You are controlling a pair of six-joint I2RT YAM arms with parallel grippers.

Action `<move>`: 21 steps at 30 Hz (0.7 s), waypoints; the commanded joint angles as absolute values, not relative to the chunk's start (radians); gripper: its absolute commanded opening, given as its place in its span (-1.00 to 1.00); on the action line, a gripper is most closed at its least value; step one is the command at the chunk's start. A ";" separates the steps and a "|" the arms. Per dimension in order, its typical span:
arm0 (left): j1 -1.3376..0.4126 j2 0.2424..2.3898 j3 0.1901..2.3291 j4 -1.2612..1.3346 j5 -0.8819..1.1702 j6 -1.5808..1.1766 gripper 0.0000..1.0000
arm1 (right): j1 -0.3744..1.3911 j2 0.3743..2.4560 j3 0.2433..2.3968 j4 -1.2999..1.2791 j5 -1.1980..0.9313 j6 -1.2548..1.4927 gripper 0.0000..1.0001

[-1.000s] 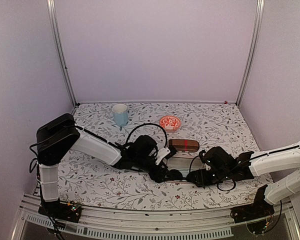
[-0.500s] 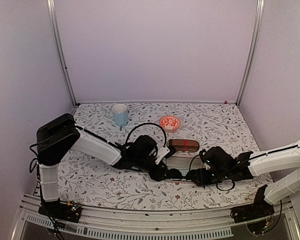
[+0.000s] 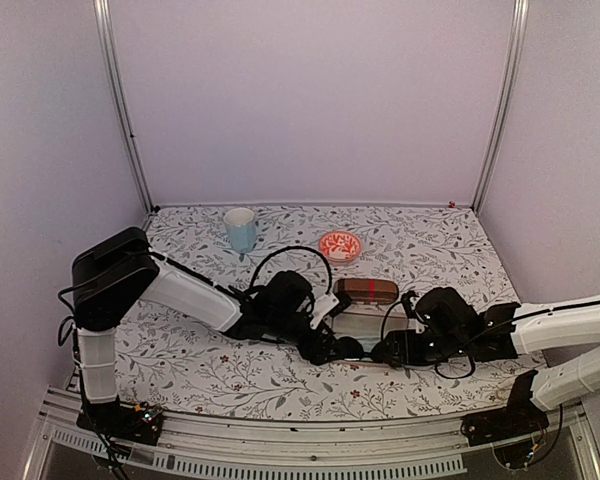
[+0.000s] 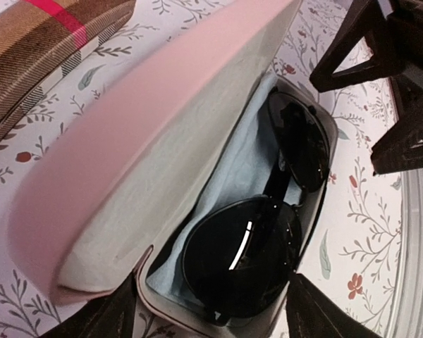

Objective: Organize the sunglasses
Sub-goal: Rotate the case with sunglasses at the center of the board.

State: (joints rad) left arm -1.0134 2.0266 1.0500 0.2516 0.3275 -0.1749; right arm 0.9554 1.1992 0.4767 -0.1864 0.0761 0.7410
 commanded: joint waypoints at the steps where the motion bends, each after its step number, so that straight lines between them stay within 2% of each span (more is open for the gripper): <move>1: -0.999 1.988 1.017 0.265 0.331 -0.199 0.53 | 0.958 1.162 0.485 -0.232 0.118 0.735 0.75; 6: -0.993 1.936 0.982 0.291 0.302 -0.201 0.71 | 0.935 1.159 0.525 -0.305 0.177 0.734 0.86; 9: -0.992 1.912 0.956 0.314 0.304 -0.199 0.96 | 0.909 1.152 0.547 -0.315 0.190 0.712 0.90; 10: -0.992 1.906 0.947 0.319 0.309 -0.198 0.98 | 0.897 1.150 0.558 -0.314 0.192 0.694 0.91; 21: -1.022 1.887 0.886 0.309 0.280 -0.120 0.93 | 0.790 1.280 0.753 -0.316 0.085 0.420 0.94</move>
